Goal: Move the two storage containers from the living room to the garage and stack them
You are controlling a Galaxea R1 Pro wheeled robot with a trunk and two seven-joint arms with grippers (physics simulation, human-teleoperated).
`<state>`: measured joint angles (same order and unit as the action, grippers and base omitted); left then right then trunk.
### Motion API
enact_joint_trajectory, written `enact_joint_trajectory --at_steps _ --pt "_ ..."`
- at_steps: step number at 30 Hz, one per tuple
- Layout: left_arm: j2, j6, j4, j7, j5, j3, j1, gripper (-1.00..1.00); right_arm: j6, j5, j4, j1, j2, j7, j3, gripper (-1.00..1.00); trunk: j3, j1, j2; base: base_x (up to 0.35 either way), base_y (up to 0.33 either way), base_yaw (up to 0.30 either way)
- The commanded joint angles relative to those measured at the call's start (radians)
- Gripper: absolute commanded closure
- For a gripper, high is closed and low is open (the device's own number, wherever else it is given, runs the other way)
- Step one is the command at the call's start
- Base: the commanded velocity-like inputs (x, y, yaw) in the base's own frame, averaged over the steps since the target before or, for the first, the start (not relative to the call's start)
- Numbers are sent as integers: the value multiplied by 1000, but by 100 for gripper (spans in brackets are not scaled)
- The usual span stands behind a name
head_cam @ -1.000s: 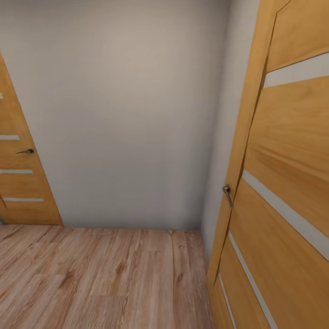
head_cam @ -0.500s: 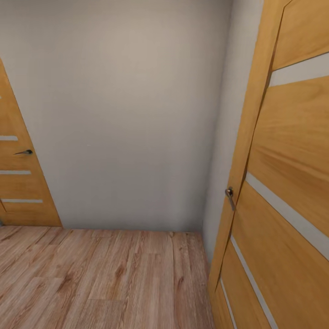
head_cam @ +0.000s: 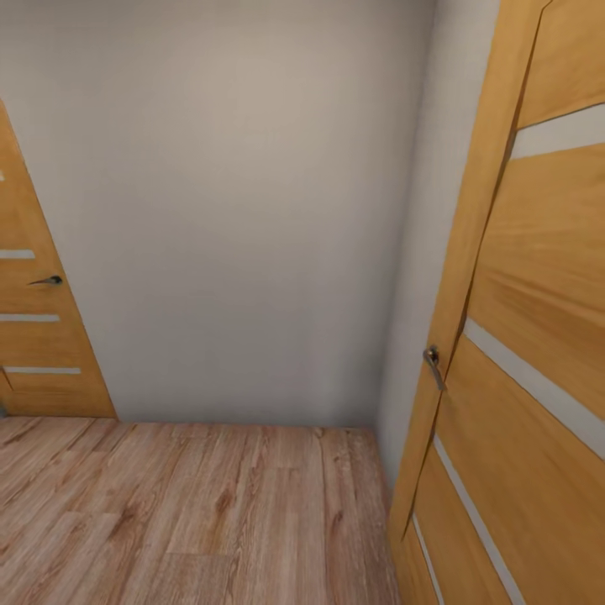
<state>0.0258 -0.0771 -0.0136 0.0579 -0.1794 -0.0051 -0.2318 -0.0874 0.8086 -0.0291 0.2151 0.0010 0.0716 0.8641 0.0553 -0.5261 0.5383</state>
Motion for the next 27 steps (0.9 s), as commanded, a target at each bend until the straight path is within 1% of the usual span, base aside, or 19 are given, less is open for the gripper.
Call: enact_joint_trajectory --at_steps 1,8,12,16,23,27 --pt "0 -3 1 5 -9 -1 -1 -100 -5 11 -3 1 1 7 7 -100 2 -1 2 68 142 0" --pt "1 -3 1 5 -9 -1 -1 -100 -5 11 -3 1 1 7 7 -100 2 -1 2 44 37 0" --pt "7 -3 1 5 -9 -1 -1 -100 -5 11 -3 1 1 7 7 -100 2 -1 2 248 3 0" --pt "8 -4 1 5 -9 -1 -1 -100 -5 11 -3 1 1 7 7 -100 2 -1 2 273 0 0" --pt "7 -3 1 5 -11 0 -1 -100 -5 11 -3 1 1 7 7 -100 2 -1 2 74 0 0" --pt "8 -3 1 5 -11 1 -1 -100 -4 11 -3 1 1 7 7 -100 2 -1 2 244 0 0"
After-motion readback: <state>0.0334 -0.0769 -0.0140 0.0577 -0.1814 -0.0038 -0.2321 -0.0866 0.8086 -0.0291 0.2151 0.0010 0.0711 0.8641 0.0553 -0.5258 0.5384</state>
